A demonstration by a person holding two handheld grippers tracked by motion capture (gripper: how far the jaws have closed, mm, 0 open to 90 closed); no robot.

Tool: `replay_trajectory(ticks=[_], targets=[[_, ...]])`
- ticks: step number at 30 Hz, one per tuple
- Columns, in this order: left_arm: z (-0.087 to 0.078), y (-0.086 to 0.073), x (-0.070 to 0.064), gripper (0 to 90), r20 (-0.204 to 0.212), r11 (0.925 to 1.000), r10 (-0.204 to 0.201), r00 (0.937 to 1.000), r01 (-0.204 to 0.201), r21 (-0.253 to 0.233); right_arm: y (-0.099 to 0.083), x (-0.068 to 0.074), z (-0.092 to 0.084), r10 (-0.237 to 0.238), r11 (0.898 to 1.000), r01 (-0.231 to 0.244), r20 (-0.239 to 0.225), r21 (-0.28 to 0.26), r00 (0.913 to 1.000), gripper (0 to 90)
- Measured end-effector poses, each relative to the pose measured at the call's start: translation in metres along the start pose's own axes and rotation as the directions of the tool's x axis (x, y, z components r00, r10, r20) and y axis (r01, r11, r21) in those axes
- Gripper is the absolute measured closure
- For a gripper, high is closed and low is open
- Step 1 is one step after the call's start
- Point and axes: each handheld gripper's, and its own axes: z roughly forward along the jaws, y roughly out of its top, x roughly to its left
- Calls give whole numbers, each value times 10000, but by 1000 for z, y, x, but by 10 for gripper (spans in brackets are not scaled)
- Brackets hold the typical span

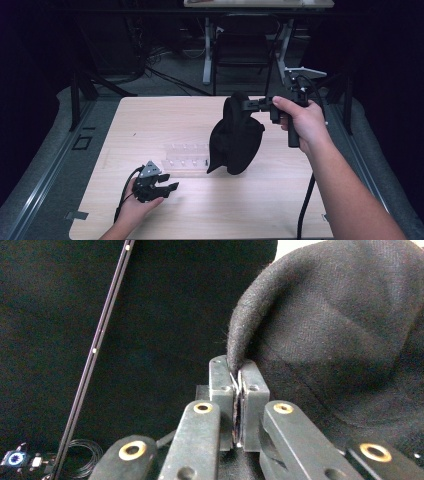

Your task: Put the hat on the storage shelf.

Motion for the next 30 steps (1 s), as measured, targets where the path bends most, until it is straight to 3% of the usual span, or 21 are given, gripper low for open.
replay_trajectory(ticks=[7,10,30], targets=[[0,0,0,492,27,10000,-39,10000,39,-7,7,-4,5,86,9999,-85,30,-93,10000,880],[-1,1,1,492,218,9999,-47,9998,44,122,10,-6,10,114,9999,-113,143,-93,9998,879],[-1,1,1,491,169,10000,-23,9999,23,48,20,-15,25,105,9999,-101,415,-93,9991,879]])
